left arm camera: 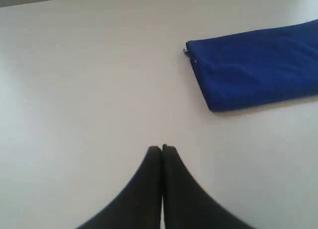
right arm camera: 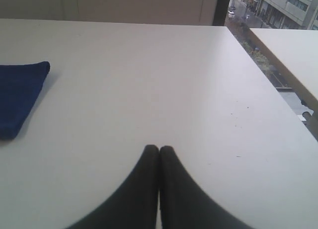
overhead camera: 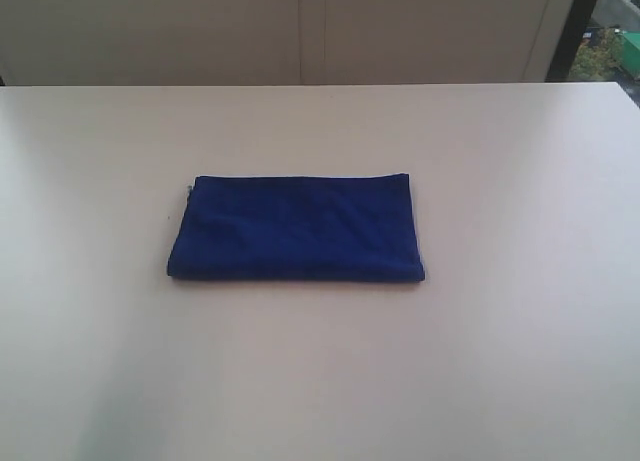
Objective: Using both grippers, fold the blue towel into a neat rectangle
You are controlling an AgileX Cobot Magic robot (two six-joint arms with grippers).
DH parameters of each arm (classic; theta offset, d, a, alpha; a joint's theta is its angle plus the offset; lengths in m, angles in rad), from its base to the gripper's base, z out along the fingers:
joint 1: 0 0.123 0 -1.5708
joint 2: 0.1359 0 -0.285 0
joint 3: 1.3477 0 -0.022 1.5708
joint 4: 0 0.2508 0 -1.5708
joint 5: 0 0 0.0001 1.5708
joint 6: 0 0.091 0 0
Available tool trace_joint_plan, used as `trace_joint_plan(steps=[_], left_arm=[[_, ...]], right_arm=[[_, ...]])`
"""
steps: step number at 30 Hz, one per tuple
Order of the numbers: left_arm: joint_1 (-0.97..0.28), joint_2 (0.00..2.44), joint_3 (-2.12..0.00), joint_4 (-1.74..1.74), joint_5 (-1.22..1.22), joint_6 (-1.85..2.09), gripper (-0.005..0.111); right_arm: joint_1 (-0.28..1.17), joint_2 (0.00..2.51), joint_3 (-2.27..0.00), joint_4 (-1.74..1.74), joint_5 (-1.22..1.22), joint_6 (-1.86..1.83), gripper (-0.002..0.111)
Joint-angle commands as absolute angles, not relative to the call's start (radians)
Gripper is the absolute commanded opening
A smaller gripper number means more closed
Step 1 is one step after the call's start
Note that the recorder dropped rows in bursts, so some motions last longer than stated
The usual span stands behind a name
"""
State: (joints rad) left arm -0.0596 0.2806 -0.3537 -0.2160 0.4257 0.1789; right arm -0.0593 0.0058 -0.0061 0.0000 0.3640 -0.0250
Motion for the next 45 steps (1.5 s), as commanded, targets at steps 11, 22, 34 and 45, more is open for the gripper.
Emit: trace_joint_plan(steps=[11, 22, 34, 45], left_arm=[[-0.060, 0.000, -0.028, -0.215, 0.344, 0.180, 0.000], [-0.060, 0.000, 0.000, -0.217, 0.299, 0.178, 0.000], [-0.060, 0.000, 0.000, -0.118, 0.277, 0.016, 0.000], [-0.060, 0.000, 0.000, -0.090, 0.273, -0.046, 0.000]], right_arm=[[-0.062, 0.000, 0.000, -0.009, 0.348, -0.021, 0.000], [-0.062, 0.000, 0.000, -0.009, 0.348, -0.021, 0.000], [-0.062, 0.000, 0.000, -0.009, 0.348, -0.021, 0.000], [-0.062, 0.000, 0.000, -0.009, 0.348, -0.021, 0.000]])
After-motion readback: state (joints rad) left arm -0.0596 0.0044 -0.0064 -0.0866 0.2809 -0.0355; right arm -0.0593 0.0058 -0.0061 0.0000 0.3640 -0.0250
